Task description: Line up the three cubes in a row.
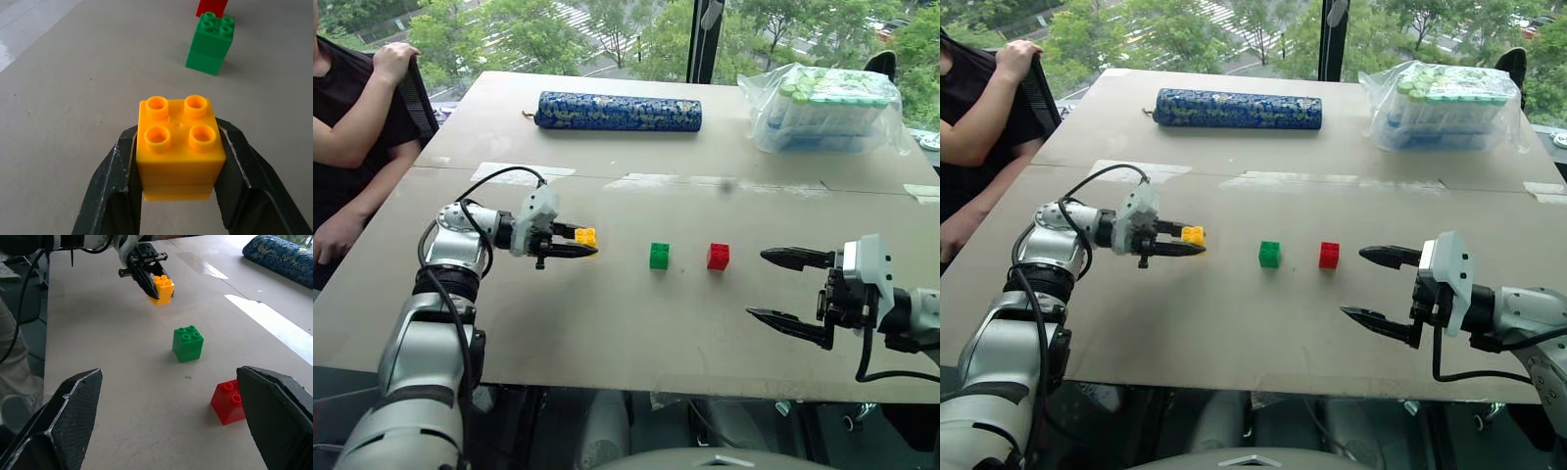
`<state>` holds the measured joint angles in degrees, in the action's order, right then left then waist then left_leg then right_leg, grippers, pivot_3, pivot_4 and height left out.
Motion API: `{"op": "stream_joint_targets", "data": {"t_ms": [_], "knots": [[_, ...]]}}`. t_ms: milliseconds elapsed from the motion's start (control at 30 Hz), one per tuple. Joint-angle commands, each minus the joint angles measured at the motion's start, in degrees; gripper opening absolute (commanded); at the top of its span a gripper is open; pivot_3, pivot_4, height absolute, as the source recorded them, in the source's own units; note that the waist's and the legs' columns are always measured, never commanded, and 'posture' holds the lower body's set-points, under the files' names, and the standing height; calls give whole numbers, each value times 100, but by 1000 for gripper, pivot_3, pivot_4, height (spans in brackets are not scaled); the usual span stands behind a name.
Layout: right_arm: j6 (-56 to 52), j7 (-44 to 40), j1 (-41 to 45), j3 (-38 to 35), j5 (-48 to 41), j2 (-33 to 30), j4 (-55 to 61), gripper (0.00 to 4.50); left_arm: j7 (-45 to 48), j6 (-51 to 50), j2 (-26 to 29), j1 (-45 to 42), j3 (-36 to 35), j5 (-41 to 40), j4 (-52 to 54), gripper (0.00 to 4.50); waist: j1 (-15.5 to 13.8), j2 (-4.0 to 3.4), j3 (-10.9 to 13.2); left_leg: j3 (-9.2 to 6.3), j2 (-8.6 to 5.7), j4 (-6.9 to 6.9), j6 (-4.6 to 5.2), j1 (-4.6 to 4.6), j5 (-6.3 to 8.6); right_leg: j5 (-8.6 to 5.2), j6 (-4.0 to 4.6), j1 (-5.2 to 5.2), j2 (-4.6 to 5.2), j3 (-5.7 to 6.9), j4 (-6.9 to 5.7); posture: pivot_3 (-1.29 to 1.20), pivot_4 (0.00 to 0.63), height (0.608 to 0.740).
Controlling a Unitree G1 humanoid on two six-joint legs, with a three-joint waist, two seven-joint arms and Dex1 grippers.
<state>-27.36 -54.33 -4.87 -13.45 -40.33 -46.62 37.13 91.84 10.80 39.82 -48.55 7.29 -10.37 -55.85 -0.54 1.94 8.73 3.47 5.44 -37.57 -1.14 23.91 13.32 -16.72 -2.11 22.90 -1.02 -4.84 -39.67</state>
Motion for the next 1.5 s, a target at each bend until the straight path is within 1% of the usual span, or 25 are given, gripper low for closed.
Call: {"op": "stream_joint_targets", "data": {"t_ms": [33,100,200,500,900,967,1000,1033,1067,1100,1133,1167,1333,1400,1500], "knots": [[21,79,-106,-244,-80,-54,258,4500,66,580,-83,-240,235,125,-288,1318,0,0,0,0,0,0,0,0,0,0,0,0,1,0,0,0,150,740],[29,116,-170,-274,-67,-56,292,4500,66,750,-145,-296,359,132,-369,1318,2,0,0,1,0,0,0,0,0,0,0,0,1,0,-2,0,150,740],[41,163,-254,-328,-65,-55,327,4500,66,747,-194,-384,482,58,-449,1318,3,0,0,-1,0,-6,0,0,0,0,0,0,1,1,-9,0,150,740],[78,254,-391,-371,-94,-18,393,4500,66,797,-181,-503,602,-44,-604,1318,28,0,0,-3,0,-7,0,0,0,0,-1,0,1,1,-9,0,150,740],[61,238,-497,-500,-167,-45,452,4500,66,850,-422,-705,739,-104,-851,1318,84,0,0,-4,-1,-8,0,0,0,0,-1,-1,0,2,-10,0,150,740],[52,245,-501,-518,-175,-51,458,4500,66,899,-434,-722,744,-76,-918,2342,108,0,0,-4,-1,-8,0,0,0,0,-1,-1,0,2,-10,0,150,740],[51,243,-512,-530,-177,-52,460,4500,66,908,-438,-724,745,-81,-937,2620,115,0,0,-5,-1,-8,0,0,0,0,-1,-1,0,2,-10,0,150,740],[51,241,-515,-532,-174,-53,459,4500,66,921,-441,-725,743,-76,-959,3055,123,0,0,-5,-1,-8,0,0,0,0,-1,-1,0,2,-11,0,150,740],[52,241,-523,-536,-172,-53,461,4500,66,962,-445,-720,719,-60,-983,3386,128,0,0,-5,-1,-8,0,0,0,0,-1,-1,0,2,-11,0,150,740],[51,243,-525,-536,-172,-54,462,4500,66,974,-450,-715,695,-62,-1001,3901,129,0,0,-5,-1,-8,0,0,0,0,-1,-1,0,2,-11,0,150,740],[46,248,-530,-542,-176,-56,469,4500,66,984,-448,-704,620,-83,-1011,4269,128,0,0,-5,-1,-8,0,0,0,0,-1,-1,0,2,-11,0,150,740],[44,252,-543,-551,-180,-56,477,4500,66,982,-426,-683,552,-114,-1001,4425,127,1,0,-5,-1,-8,0,0,0,0,-1,-1,0,2,-11,0,150,740],[83,248,-764,-674,-165,-28,498,4500,66,588,25,-229,212,-590,-331,4425,159,0,0,-5,0,-7,0,0,0,0,-1,-1,0,2,-11,0,150,740],[132,269,-937,-795,-96,10,456,4500,8,224,241,210,-185,-803,272,4425,169,-1,0,-5,1,-6,0,-1,0,0,-1,-1,0,1,-12,0,150,740],[238,187,-1373,-1105,-17,100,371,4500,-520,-606,558,1339,-769,-1171,1842,4425,158,-2,1,-5,4,-4,0,-3,0,-1,-1,-1,3,4,-13,0,150,740]]}}
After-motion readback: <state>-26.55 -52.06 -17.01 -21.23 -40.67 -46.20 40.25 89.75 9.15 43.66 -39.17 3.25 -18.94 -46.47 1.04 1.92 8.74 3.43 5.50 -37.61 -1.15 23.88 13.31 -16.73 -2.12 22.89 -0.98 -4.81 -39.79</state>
